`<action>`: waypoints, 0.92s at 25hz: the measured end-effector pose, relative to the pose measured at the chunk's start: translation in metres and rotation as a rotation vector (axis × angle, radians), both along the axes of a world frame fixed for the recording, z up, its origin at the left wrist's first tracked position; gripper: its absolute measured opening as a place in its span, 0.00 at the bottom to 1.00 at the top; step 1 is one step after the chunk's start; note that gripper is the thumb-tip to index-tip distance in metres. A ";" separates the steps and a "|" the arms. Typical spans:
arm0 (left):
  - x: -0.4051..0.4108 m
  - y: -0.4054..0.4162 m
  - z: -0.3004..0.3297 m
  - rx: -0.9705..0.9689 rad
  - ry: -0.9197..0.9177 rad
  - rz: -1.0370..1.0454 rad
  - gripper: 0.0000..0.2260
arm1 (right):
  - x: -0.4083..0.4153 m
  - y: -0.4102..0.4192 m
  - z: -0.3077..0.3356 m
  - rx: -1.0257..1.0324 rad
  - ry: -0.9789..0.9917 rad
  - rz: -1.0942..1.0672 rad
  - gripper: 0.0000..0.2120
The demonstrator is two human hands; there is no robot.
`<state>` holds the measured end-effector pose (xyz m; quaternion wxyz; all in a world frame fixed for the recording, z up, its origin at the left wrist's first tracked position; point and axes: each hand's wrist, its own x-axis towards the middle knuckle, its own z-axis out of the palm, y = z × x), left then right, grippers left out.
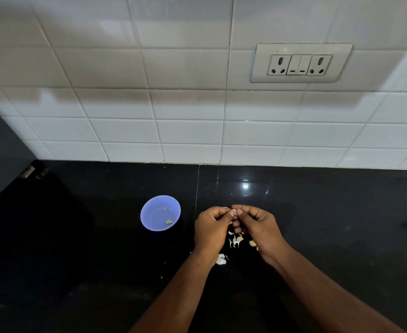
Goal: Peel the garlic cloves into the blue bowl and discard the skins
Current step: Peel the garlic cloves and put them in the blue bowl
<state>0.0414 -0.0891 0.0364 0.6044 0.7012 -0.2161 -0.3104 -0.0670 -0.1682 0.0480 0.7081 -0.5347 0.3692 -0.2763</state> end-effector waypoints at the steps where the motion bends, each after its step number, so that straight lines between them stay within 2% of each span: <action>1: 0.001 0.000 0.000 -0.005 0.026 0.034 0.02 | 0.000 0.000 -0.001 -0.002 -0.003 0.002 0.08; 4: 0.001 -0.001 0.000 0.012 0.040 0.084 0.03 | 0.000 0.001 -0.005 0.002 -0.001 0.007 0.07; 8: 0.000 -0.001 0.000 0.065 -0.053 0.051 0.06 | 0.000 0.001 -0.003 0.006 0.014 0.010 0.07; 13: -0.001 0.001 -0.003 0.070 -0.073 -0.026 0.03 | 0.007 -0.005 -0.009 0.214 -0.072 -0.085 0.08; 16: 0.005 0.004 -0.011 0.203 -0.169 -0.012 0.05 | 0.011 -0.010 -0.016 0.260 -0.101 -0.089 0.10; 20: 0.016 0.014 -0.018 0.338 -0.206 0.014 0.04 | 0.018 -0.008 -0.014 0.181 -0.071 -0.033 0.09; 23: 0.022 0.023 -0.021 0.351 -0.181 0.017 0.09 | 0.035 -0.005 -0.004 -0.047 0.108 0.070 0.08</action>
